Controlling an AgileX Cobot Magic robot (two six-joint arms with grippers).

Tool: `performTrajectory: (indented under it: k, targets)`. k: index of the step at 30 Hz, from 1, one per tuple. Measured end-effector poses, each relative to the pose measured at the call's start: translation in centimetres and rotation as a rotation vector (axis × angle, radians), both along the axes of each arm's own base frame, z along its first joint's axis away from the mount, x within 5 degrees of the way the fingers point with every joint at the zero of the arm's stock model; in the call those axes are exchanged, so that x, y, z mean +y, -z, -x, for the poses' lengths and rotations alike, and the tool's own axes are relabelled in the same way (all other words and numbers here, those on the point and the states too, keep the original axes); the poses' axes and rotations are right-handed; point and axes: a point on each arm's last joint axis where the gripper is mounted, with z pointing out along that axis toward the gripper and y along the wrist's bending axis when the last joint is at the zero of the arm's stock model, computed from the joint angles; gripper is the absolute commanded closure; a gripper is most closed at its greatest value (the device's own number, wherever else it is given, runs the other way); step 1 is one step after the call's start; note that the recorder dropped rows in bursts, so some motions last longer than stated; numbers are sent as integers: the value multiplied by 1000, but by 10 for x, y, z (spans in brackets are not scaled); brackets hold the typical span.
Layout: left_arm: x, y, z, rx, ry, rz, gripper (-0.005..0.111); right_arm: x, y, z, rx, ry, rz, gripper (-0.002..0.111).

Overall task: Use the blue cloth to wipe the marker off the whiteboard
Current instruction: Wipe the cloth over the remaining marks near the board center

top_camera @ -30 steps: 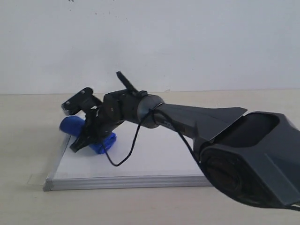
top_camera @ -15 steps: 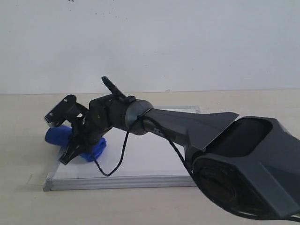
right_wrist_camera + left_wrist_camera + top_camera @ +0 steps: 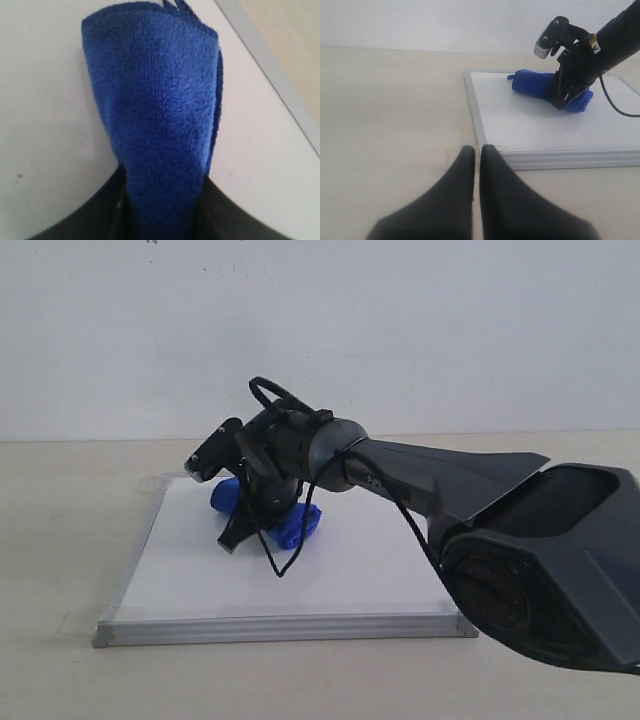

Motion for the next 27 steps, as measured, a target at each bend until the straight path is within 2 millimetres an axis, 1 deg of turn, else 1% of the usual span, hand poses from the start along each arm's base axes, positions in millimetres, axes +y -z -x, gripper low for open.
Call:
performTrajectory:
  k: [4,5,6,7,9,10,11,12,13,14,16,17,19,20,23,25,27]
  targets:
    - [0,0,0,0,0,0,103,16,-4,17,55,-115,-10,109]
    - [0,0,0,0,0,0,103,30,-9,32,90,-174,-39,109]
    - [0,0,0,0,0,0,103,37,-11,38,102,-196,-54,109]
    - [0,0,0,0,0,0,103,47,-16,51,130,-224,-76,109]
    - [0,0,0,0,0,0,103,49,-19,58,164,-223,-75,109]
    - [0,0,0,0,0,0,103,46,-20,56,161,-204,-63,109]
    - [0,0,0,0,0,0,103,34,-19,44,134,-145,-24,109]
    - [0,0,0,0,0,0,103,16,-20,29,78,-60,33,109]
    - [0,0,0,0,0,0,103,7,-21,20,49,-16,58,109]
    - [0,0,0,0,0,0,103,-8,-22,8,14,48,92,109]
    - [0,0,0,0,0,0,103,-18,-23,1,-1,90,104,109]
    - [0,0,0,0,0,0,103,-17,-22,2,11,93,93,109]
    - [0,0,0,0,0,0,103,-3,-20,14,80,40,40,109]
    - [0,0,0,0,0,0,103,10,-18,26,137,-23,-9,109]
    - [0,0,0,0,0,0,103,28,-18,41,217,-122,-96,109]
    - [0,0,0,0,0,0,103,35,-19,48,252,-164,-141,109]
    - [0,0,0,0,0,0,103,36,-19,48,244,-167,-138,109]
